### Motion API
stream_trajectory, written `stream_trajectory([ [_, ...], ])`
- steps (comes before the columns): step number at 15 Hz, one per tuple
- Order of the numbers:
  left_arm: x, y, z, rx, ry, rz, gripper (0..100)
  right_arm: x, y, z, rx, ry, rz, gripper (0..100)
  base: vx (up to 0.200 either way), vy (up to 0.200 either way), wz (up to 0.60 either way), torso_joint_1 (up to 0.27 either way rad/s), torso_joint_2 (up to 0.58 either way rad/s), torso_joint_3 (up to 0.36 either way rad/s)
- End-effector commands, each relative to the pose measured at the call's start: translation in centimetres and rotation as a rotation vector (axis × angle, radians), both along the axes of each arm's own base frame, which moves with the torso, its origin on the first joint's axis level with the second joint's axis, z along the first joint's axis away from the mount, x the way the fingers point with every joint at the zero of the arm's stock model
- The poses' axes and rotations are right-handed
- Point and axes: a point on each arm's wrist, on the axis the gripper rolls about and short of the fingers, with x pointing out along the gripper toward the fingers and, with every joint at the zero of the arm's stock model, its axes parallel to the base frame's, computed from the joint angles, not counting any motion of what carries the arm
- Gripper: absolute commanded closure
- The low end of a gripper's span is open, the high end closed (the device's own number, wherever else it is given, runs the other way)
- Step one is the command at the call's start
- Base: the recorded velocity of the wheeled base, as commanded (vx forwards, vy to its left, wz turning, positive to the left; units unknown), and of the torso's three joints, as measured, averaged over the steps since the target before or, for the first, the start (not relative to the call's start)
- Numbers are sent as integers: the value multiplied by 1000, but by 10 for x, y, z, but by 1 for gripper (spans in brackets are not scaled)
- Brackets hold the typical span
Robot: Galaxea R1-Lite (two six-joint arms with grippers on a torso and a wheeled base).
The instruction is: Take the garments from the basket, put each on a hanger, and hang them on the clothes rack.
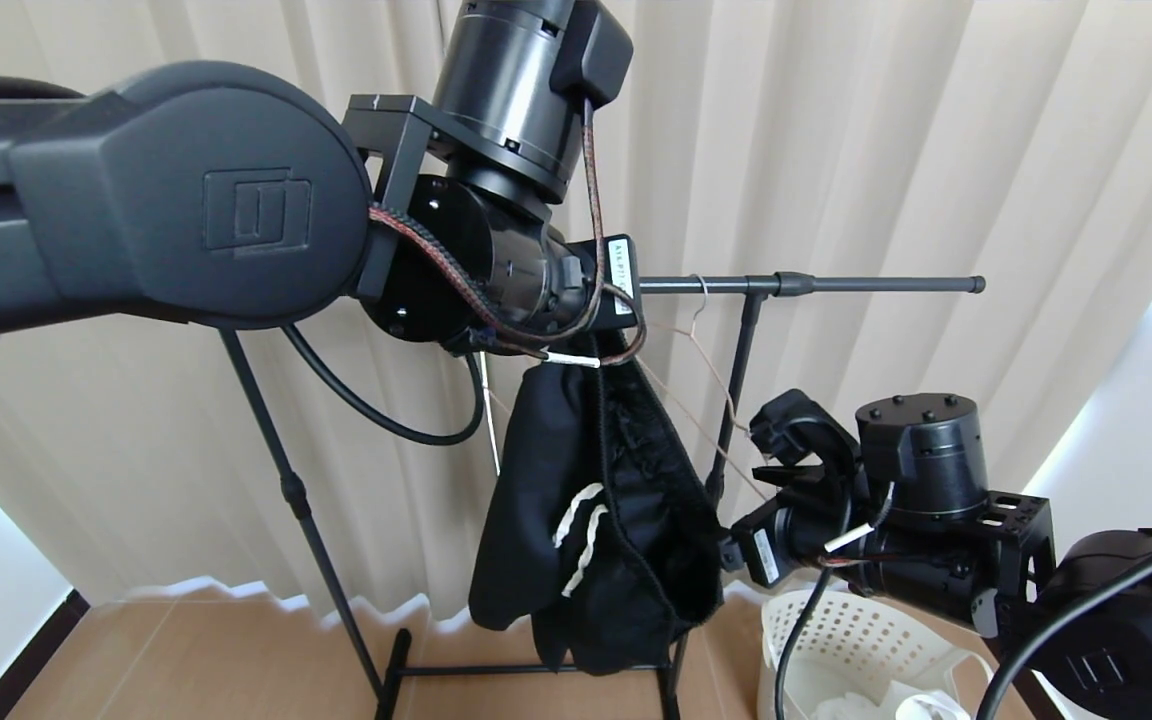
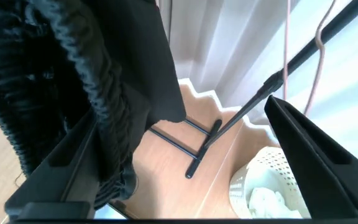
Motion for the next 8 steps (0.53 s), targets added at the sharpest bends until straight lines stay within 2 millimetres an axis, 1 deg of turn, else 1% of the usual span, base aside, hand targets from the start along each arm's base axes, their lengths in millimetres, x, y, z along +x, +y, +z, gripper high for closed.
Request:
stream_trajectory([
  [1,0,0,-2,5,5,1,100,0,0,1,2,-3,1,100,0,0,0,0,0,0],
  [3,-2,2,-4,13,14,-1,100,0,-1,4,9,-11,-3,100,0,0,0,0,0,0],
  [4,-4,4,-9,31,32,-2,100,2,-6,9,18,-25,-21,100,0,0,0,0,0,0],
  [5,-7,7,-9,32,36,-3,100,5,-11,11,21,-34,-40,100,0,0,0,0,0,0],
  [7,-9,9,-15,51,55,-7,100,10,-21,20,36,-59,-72,100,0,0,0,0,0,0],
  [8,-10,10,-25,77,81,-11,100,13,-30,27,49,-81,-100,100,0,0,0,0,0,0],
])
